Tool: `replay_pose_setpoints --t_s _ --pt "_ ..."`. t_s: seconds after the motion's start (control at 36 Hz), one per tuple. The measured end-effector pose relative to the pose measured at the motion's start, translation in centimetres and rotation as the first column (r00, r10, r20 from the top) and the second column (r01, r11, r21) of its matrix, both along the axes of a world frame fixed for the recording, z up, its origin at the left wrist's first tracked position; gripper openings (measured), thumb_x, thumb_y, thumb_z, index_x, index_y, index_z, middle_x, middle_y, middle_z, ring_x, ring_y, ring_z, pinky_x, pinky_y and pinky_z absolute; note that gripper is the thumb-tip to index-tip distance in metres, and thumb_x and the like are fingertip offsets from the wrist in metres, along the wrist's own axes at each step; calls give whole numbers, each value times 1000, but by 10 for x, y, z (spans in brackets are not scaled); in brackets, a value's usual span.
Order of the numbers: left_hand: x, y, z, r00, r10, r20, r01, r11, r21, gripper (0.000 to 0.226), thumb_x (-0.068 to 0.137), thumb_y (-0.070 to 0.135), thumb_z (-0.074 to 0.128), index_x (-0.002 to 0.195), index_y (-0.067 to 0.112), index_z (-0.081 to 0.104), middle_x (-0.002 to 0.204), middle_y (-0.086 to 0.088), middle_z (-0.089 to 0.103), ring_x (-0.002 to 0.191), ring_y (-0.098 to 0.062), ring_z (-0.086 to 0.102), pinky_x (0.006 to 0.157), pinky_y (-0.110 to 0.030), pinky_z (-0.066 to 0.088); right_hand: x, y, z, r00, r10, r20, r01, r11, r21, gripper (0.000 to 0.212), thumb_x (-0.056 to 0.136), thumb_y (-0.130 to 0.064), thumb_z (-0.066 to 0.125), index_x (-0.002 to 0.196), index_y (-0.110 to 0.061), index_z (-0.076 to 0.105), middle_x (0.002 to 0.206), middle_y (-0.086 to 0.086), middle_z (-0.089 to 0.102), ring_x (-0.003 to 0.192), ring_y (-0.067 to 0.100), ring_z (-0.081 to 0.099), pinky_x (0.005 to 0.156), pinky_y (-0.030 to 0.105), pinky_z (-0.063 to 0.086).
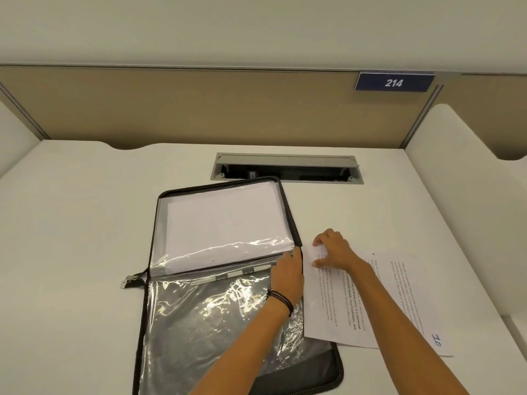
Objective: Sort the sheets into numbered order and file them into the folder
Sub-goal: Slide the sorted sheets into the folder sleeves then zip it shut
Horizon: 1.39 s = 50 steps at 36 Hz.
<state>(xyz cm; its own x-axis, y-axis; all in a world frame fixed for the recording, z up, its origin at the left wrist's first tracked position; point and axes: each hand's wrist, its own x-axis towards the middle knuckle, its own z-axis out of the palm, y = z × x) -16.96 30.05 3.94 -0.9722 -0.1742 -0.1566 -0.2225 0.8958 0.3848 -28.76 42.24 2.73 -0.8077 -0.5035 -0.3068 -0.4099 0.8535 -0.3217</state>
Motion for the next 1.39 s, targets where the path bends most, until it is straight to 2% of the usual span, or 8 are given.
replay_pose_setpoints --t_s 0.06,0.17,0.39,0.53,0.89,1.11,1.25,1.39 --pt "-1 -1 -1 1000 6 6 -6 1000 6 39 93 4 43 131 4 39 104 -15 60 87 -30 60 64 -34 43 -2 -1 1 1000 9 20 -9 1000 4 55 73 -36 78 118 -17 52 124 3 44 114 19 42 94 29 36" --pt "-3 -4 -6 999 52 -7 -51 998 44 27 94 8 42 120 6 49 111 -12 58 98 -28 57 77 -33 45 -5 -2 3 992 30 119 -29 1000 -8 47 73 -29 79 107 -17 50 113 1 46 102 16 45 87 27 40" --pt "-3 -9 -6 998 62 -31 -59 993 102 15 94 9 40 84 9 51 87 -7 45 84 -26 52 69 -28 35 -4 2 16 952 -23 306 72 986 -148 30 82 -14 72 101 -19 48 105 7 58 90 20 57 71 23 43" --pt "-2 -9 -4 996 72 -44 -64 987 148 14 94 13 41 80 11 47 86 -4 44 76 -18 42 67 -26 35 0 2 26 957 -41 289 116 961 -250 13 86 -18 68 94 -17 57 91 8 68 71 12 60 62 15 45" --pt "0 -8 0 988 102 -118 -75 974 214 12 94 15 42 83 12 44 84 -3 44 71 -17 42 56 -23 29 4 -8 34 936 42 350 25 982 -186 7 85 -22 69 84 -16 66 81 1 65 70 10 57 63 15 42" --pt "-2 -13 1 970 137 -200 -84 964 254 12 96 16 44 88 10 50 83 -3 45 66 -16 42 51 -18 26 13 -27 33 907 117 404 -63 987 -145 21 82 -18 71 65 -25 61 60 -13 55 48 -6 49 58 13 36" --pt "0 -13 -1 979 102 -179 -62 974 219 17 96 19 43 98 7 55 86 0 44 72 -14 43 63 -22 30 14 -35 26 952 52 302 30 965 -259 13 81 -14 70 79 -13 58 72 -3 61 62 3 54 60 13 41" --pt "5 -10 -3 984 94 -154 -60 975 215 13 94 20 45 92 10 54 86 1 47 77 -16 46 65 -26 36 16 -33 22 960 -3 279 103 934 -342 19 77 -7 71 82 -11 54 61 -5 59 56 6 53 54 11 39"
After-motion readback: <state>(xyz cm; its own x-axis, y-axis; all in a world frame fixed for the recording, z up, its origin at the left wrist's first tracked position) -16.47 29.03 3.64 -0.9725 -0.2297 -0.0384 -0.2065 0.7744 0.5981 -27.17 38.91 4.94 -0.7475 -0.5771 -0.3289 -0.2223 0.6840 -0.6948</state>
